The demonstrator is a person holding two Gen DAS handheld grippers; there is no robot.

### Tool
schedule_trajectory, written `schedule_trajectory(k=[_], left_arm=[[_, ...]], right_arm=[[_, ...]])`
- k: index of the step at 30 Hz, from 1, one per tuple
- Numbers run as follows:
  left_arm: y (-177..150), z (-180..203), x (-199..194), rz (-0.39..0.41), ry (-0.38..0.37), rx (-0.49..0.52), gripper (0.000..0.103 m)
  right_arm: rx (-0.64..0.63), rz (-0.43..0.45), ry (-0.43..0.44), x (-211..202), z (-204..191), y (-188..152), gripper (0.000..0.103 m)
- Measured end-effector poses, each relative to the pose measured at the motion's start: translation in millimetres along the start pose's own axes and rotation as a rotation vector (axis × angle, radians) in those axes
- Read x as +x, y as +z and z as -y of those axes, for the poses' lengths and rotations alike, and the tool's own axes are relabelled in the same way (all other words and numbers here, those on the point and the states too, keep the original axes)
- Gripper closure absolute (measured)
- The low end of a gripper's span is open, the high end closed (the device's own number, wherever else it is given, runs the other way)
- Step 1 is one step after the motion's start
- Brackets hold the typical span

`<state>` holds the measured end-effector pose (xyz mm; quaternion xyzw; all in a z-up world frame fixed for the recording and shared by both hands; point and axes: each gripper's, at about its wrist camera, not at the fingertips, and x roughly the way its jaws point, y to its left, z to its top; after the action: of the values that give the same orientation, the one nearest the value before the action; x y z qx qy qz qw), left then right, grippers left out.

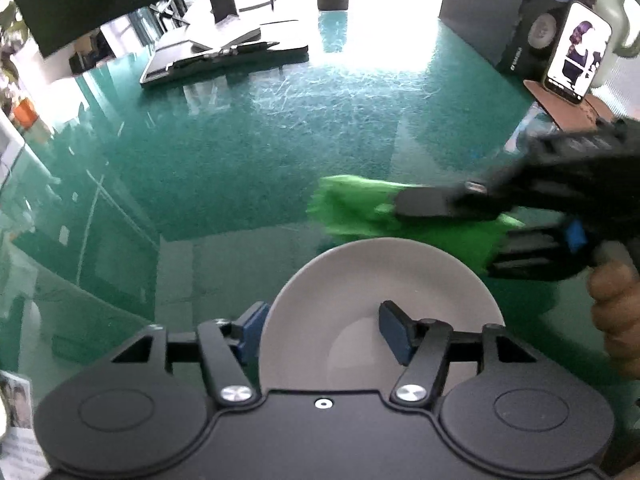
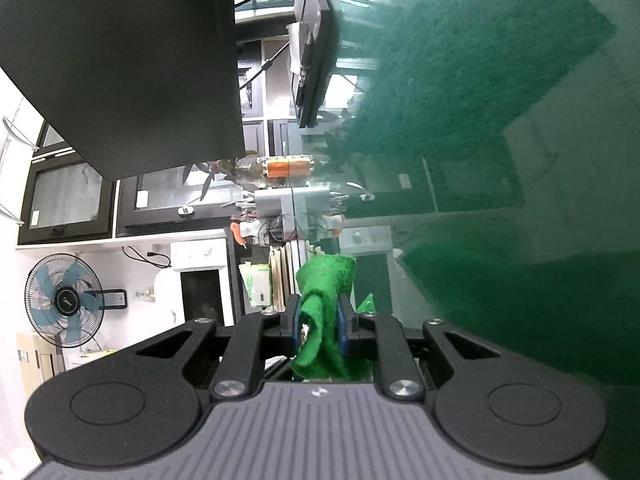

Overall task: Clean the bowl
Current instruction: 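Wipe the bowl's outer rim edge with the cloth in the right gripper, then rub the cloth back and forth over the bowl's rim with the right gripper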

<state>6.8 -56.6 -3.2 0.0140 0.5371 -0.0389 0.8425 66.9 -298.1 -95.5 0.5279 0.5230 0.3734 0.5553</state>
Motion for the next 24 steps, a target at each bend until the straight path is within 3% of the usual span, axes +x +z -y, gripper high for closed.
schedule_trajectory(k=[7, 11, 17, 20, 24], left_arm=[[4.4, -3.3, 3.5, -0.013, -0.041, 0.047, 0.034], [2.8, 2.0, 2.9, -0.007, -0.041, 0.080, 0.034], [0.7, 3.0, 3.2, -0.003, -0.048, 0.085, 0.030], [-0.3, -0.8, 5.5, -0.012, -0.059, 0.084, 0.018], [-1.4, -10.0, 9.7, -0.018, -0.084, 0.054, 0.015]], right_arm=[[0.006, -0.022, -0.028, -25.9, 0.8, -18.6, 0.085], [0.007, -0.001, -0.013, -2.0, -0.1, 0.4, 0.085], [-0.036, -0.065, -0.024, 58.6, -12.3, 18.6, 0.085], [-0.031, -0.056, -0.021, 43.6, -10.9, 13.6, 0.085], [-0.008, -0.010, -0.037, 5.8, -5.7, 1.8, 0.085]])
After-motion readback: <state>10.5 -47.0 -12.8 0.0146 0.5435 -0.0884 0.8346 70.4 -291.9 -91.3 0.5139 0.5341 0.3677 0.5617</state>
